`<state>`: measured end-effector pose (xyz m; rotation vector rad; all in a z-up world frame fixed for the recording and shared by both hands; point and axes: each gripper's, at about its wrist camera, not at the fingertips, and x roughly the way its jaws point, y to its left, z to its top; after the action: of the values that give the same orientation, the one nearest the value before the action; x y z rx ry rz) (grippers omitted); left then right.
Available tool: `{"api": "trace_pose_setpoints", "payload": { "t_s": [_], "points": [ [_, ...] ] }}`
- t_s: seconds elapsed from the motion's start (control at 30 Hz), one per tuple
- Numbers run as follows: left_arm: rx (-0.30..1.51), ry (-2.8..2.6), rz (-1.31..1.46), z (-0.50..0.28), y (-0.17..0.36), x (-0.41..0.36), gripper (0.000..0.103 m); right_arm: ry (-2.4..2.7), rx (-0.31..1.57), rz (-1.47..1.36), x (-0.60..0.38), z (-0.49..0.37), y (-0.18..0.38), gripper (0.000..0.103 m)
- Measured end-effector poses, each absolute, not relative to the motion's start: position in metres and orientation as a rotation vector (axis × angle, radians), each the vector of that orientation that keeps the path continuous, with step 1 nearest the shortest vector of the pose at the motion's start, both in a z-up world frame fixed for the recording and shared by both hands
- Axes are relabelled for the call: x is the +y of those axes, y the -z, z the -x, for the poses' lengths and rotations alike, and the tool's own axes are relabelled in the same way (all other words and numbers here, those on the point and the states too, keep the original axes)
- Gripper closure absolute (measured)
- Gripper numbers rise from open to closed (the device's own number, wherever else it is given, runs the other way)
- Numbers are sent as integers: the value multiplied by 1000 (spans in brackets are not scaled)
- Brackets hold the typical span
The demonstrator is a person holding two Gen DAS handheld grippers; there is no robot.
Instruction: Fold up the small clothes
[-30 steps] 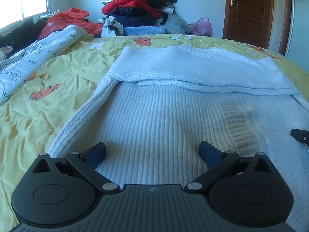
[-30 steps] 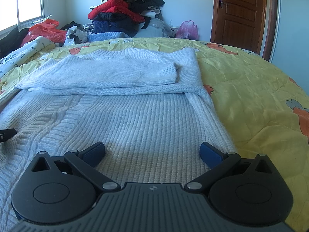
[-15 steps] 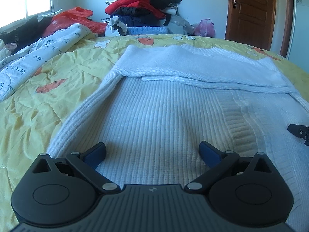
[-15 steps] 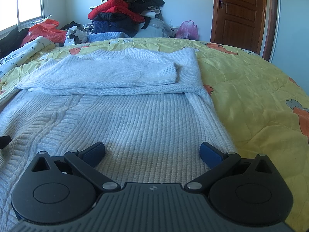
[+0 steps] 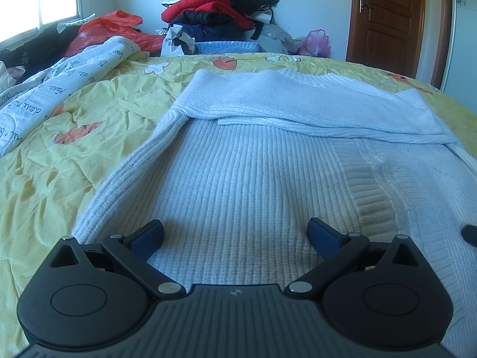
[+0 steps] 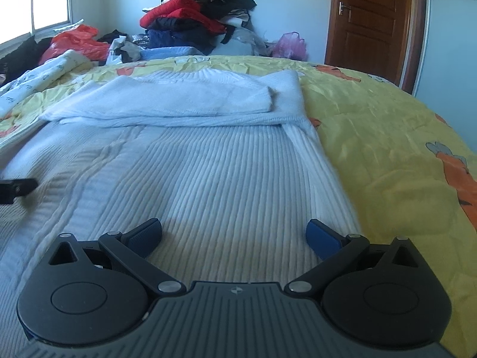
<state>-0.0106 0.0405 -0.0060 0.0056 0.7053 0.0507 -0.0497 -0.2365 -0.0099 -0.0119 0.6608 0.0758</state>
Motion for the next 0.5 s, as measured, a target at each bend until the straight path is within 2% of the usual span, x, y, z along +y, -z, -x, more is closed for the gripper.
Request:
{"api": "trace_pose_setpoints", "payload": {
  "t_s": [0.5],
  "points": [
    [741,-51,13,29,-1,46,0,-84,656,5,-236,51,12,1]
  ]
}}
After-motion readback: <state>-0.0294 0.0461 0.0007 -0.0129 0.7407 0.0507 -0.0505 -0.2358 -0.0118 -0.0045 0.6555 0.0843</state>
